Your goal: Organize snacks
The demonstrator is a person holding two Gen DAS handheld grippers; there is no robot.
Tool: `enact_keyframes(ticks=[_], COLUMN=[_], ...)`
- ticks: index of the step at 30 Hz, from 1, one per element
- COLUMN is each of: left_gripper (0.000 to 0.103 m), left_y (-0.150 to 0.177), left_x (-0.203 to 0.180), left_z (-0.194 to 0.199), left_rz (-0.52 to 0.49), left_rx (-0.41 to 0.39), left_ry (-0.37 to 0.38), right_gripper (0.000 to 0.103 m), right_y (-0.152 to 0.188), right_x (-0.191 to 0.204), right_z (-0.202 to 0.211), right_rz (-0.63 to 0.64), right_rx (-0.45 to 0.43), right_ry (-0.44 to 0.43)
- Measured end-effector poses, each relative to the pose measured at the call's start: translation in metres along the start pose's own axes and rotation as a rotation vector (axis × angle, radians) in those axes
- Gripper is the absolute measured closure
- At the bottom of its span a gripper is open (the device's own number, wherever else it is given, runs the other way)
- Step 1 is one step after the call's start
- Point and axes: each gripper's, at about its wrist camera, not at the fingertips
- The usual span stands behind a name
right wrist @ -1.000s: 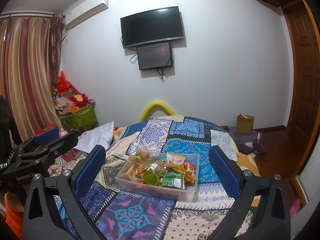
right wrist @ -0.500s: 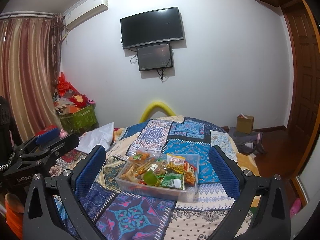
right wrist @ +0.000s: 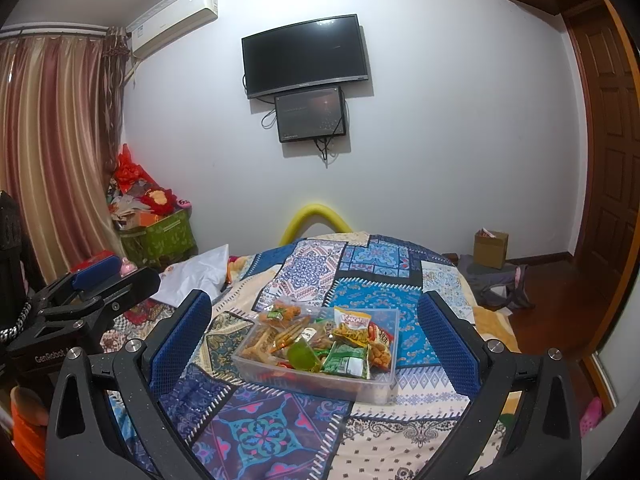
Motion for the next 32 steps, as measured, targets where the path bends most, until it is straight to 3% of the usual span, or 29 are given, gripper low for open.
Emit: enact_keyframes(ticks=[32], left_gripper=[0.001], left_y=[0.0008], left_x=[0.0007], left_z=[0.0042], left_rz=[0.011], left_rx=[-0.001], left_ry=[0.036], right_gripper=[0.0], right_y=[0.0036], right_x=[-0.0009], right_z=[-0.0025], right_rz=[0.005], right_rx=[0.01], right_ry=[0.0])
Point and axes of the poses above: each gripper's, at about its wrist camera, not at the fingertips, and z roughly against the way its jaws point, x to its left, y to its underside, and after that the axes turned 15 degrees about -x, right-handed
